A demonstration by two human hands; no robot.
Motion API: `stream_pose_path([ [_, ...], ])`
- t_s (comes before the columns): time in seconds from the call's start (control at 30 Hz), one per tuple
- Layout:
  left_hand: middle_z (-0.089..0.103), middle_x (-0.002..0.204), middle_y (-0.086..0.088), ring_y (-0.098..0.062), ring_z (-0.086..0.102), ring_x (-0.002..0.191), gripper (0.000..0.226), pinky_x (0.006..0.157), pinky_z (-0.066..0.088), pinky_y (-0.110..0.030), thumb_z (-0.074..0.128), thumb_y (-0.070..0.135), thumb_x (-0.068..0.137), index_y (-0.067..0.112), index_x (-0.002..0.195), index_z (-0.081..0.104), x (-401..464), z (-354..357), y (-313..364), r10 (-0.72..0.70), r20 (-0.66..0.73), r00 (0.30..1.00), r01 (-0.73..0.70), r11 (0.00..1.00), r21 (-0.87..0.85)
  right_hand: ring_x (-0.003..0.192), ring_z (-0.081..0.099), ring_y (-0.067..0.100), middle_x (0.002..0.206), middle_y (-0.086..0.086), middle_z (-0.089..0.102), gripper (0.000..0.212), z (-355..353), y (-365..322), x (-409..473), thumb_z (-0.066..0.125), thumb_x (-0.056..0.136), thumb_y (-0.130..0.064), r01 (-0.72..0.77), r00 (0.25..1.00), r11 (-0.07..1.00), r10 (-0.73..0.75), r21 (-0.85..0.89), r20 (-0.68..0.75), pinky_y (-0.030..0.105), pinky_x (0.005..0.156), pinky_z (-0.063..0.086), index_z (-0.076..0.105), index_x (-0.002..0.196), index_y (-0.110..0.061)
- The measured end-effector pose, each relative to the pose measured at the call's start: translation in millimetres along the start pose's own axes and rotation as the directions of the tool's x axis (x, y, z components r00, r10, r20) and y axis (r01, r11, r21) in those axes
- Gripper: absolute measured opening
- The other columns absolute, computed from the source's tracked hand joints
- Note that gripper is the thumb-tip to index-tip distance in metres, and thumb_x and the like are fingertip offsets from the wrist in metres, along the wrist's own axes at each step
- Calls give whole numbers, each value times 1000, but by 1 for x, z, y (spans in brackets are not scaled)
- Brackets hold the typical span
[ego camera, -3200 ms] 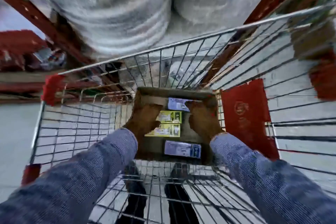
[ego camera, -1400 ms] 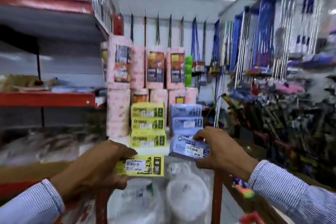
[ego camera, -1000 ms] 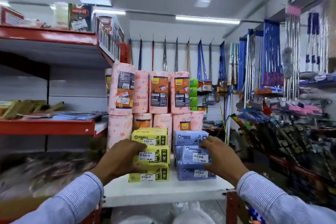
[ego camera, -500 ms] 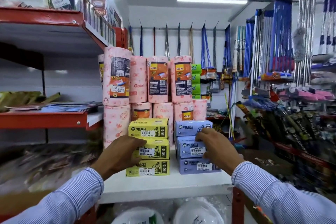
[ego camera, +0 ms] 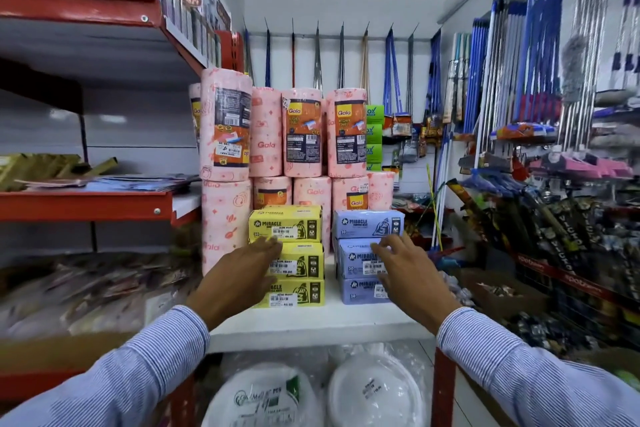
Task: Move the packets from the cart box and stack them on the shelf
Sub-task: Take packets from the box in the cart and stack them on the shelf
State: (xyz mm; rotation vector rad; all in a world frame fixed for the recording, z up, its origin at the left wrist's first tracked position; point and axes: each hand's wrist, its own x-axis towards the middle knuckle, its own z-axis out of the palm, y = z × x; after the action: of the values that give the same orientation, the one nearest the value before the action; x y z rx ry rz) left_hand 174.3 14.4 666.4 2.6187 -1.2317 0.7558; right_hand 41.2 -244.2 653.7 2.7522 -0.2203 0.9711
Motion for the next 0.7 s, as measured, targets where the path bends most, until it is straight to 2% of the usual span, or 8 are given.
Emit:
stream_pose_path([
  [0.07,27,161,-9,-29,27,147,75,116,36,-46,66,37,88,18,150,30,-13,7,5,64,-72,995,-62,998,33,119,47,32,132,11,51,55,0,-10,-14,69,82,-28,-4,1000,1000,5,3,-28,47,102,44,46,131,-15],
  [0.1,24,161,-9,-30,23,149,78,117,34,-48,67,41,87,20,151,28,-21,10,8,91,-110,990,-87,996,36,123,44,33,137,11,49,59,-1,-15,-22,67,83,-30,-5,999,1000,6,4,-34,49,105,41,43,134,-15],
  [0.2,28,160,-11,-34,27,146,77,113,34,-49,69,45,82,24,148,35,-50,18,29,147,-194,970,-152,988,-11,133,37,34,146,11,43,64,-4,-34,-52,64,85,-38,-13,999,999,16,51,-46,50,111,35,40,140,-16],
  [0.3,32,158,-10,-33,33,143,73,111,37,-46,68,45,82,24,146,39,-84,31,49,165,-182,969,-181,981,-75,136,35,31,149,8,41,62,-5,-48,-92,58,88,-42,-19,999,993,22,113,-25,48,112,35,38,142,-18],
  [0.47,48,147,-9,-31,45,134,59,102,48,-47,62,45,84,22,137,50,-154,99,72,200,-46,979,-205,955,-212,131,41,29,144,6,47,60,35,-70,-186,60,86,-39,-55,988,979,25,195,154,47,104,43,43,139,-17],
  [0.53,48,147,-7,-29,44,135,57,102,48,-46,62,44,86,22,137,49,-183,133,82,209,46,977,-189,943,-274,129,45,30,142,8,50,60,61,-76,-224,65,84,-36,-92,963,974,34,208,266,45,101,45,46,138,-15],
  [0.63,47,148,-4,-26,43,134,59,101,49,-46,64,42,85,23,138,47,-230,183,99,211,221,952,-123,926,-357,124,48,33,137,11,53,59,99,-82,-283,67,81,-31,-166,897,955,43,245,439,47,96,49,49,134,-13],
  [0.7,53,142,-6,-27,50,129,61,97,52,-44,71,37,80,22,135,50,-259,219,114,217,308,926,-82,914,-398,119,51,36,132,12,57,58,126,-87,-318,70,78,-28,-208,839,944,39,254,543,49,93,52,52,130,-12],
])
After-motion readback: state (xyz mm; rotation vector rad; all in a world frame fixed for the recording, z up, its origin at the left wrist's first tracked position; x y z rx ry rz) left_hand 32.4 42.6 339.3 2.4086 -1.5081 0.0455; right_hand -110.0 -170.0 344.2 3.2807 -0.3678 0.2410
